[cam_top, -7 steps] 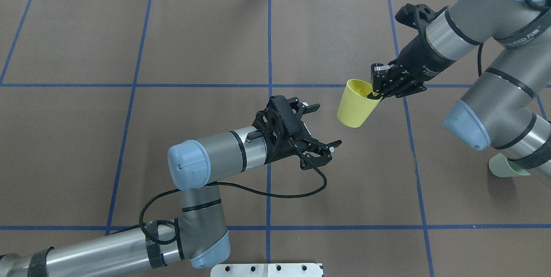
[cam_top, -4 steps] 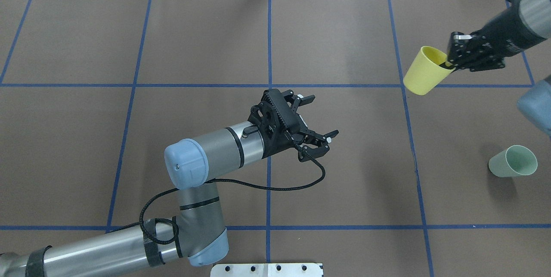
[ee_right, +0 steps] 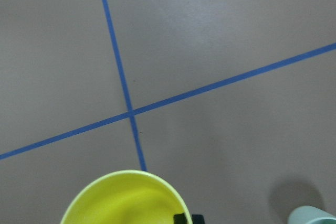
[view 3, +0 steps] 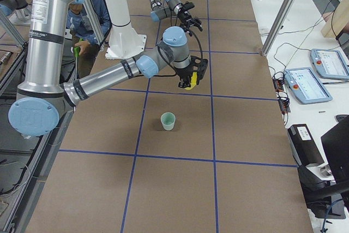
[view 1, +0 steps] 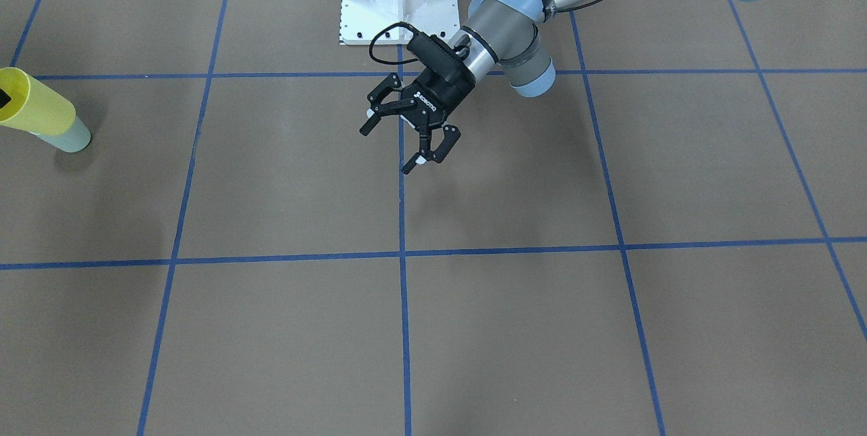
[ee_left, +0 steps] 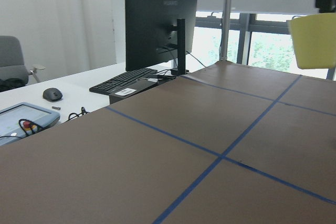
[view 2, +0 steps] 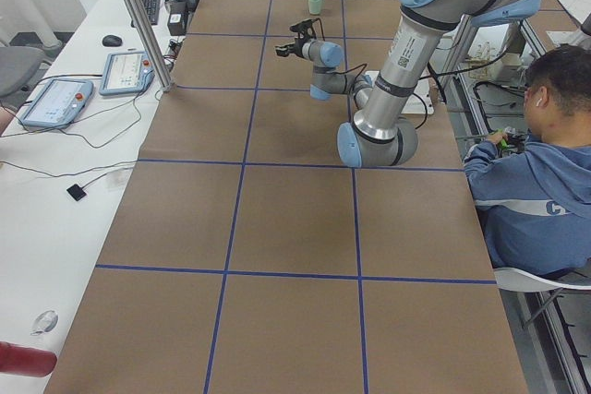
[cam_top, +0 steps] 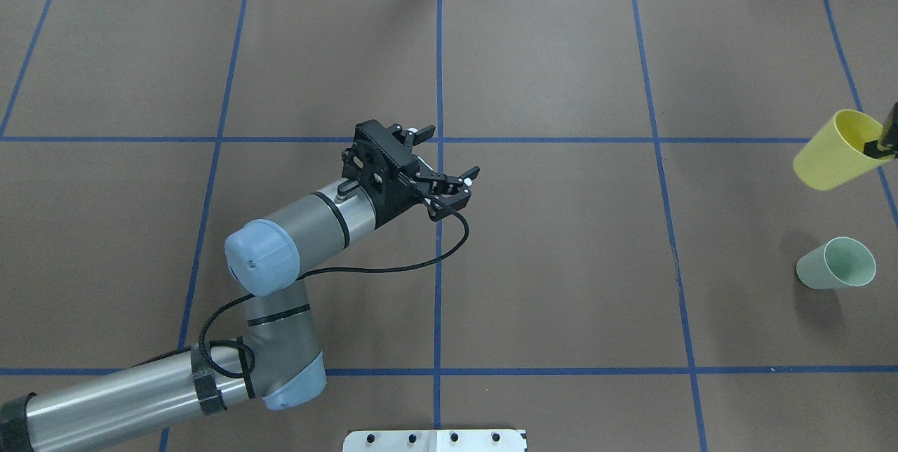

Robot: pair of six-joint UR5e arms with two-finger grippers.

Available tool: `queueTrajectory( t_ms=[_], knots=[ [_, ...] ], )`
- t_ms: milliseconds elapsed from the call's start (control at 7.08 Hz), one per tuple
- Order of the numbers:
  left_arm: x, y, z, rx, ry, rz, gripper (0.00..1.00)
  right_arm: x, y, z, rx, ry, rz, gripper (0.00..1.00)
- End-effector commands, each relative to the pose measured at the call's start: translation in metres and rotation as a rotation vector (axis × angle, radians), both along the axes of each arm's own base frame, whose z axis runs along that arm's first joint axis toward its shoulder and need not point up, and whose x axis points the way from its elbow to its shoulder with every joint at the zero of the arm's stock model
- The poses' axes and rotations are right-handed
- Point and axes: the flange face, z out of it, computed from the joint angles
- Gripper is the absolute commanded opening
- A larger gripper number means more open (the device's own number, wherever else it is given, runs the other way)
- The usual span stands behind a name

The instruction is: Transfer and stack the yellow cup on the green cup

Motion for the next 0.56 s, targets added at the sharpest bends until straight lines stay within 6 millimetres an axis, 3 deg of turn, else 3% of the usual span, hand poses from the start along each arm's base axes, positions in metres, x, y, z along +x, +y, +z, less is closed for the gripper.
queueTrajectory(
  t_ms=[0, 141, 282, 424],
  knots=[
    [-0.053, -0.049, 0.089, -0.135, -0.070, -0.096, 1.00, 0.032, 0.066, 0.054, 0.054, 0.064, -0.015, 0.00],
    [-0.073, -0.065, 0.118, -0.181, -0.091, -0.123, 1.00, 0.033, 0.066, 0.077, 0.067, 0.082, -0.020, 0.00],
    [-0.082, -0.077, 0.128, -0.262, -0.059, -0.107, 1.00, 0.032, 0.065, 0.112, 0.111, 0.086, -0.046, 0.00],
    [-0.088, -0.083, 0.131, -0.328, -0.011, -0.080, 1.00, 0.033, 0.072, 0.132, 0.153, 0.054, -0.051, 0.00]
  ],
)
